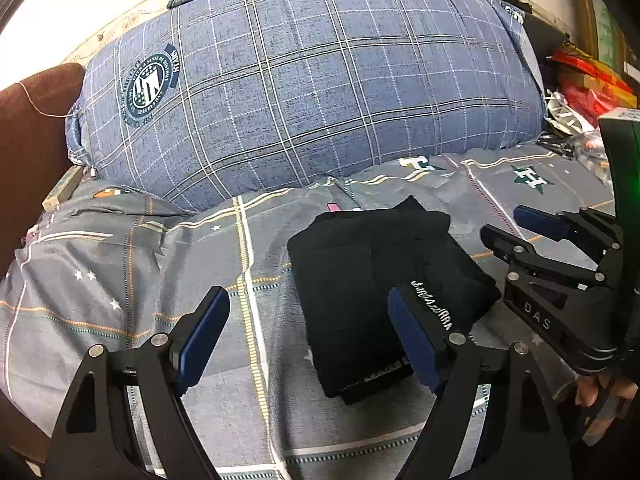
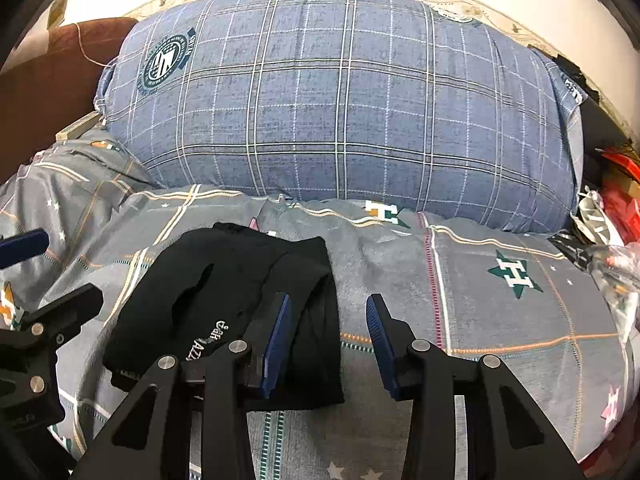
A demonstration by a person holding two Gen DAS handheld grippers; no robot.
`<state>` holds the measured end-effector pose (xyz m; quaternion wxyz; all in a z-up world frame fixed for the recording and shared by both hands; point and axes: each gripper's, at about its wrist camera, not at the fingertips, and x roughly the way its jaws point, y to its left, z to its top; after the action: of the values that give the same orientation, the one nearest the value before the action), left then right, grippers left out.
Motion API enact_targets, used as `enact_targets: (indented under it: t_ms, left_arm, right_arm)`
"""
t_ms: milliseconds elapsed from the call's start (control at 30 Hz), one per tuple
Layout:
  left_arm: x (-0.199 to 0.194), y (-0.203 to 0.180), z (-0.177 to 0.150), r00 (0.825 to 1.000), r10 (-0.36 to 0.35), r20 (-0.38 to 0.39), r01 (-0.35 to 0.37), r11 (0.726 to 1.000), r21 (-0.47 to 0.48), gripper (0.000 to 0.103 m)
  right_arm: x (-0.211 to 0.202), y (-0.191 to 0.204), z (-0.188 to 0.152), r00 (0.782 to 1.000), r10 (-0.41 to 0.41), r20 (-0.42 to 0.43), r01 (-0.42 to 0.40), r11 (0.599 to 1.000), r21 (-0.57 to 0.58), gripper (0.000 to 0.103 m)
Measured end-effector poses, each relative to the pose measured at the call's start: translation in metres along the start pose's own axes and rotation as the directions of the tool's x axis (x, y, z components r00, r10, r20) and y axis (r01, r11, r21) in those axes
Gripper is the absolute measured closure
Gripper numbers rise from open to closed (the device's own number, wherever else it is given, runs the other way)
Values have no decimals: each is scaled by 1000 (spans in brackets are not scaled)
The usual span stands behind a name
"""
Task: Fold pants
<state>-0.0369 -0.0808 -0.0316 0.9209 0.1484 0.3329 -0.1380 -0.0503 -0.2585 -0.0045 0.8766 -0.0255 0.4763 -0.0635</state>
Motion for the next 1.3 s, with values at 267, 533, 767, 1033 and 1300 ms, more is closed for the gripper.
enact_targets:
  t_ms: [267, 533, 767, 1033, 1300]
  left_arm:
    - [15, 9, -4, 999, 25, -32, -26, 999, -41, 20]
    - [25, 15, -8, 998, 32, -49, -36, 996, -76, 20]
    - [32, 24, -9, 997, 45, -69, -53, 991, -121, 20]
    - [35, 36, -13, 990, 121, -73, -132, 978, -163, 20]
    - [37, 40, -17, 989, 134, -59, -143, 974, -176, 20]
  right_arm:
    - [7, -5, -7, 1000, -18, -9, 18, 1000, -6, 62]
    - [16, -3, -8, 999, -29, -19, 29, 999, -15, 62]
    - [17, 1, -7, 1000, -14, 0, 14, 1000, -13, 62]
    - [11, 11, -6, 999, 29, 42, -28, 999, -19, 62]
    - [4, 16, -5, 996, 40, 80, -38, 999, -20, 59]
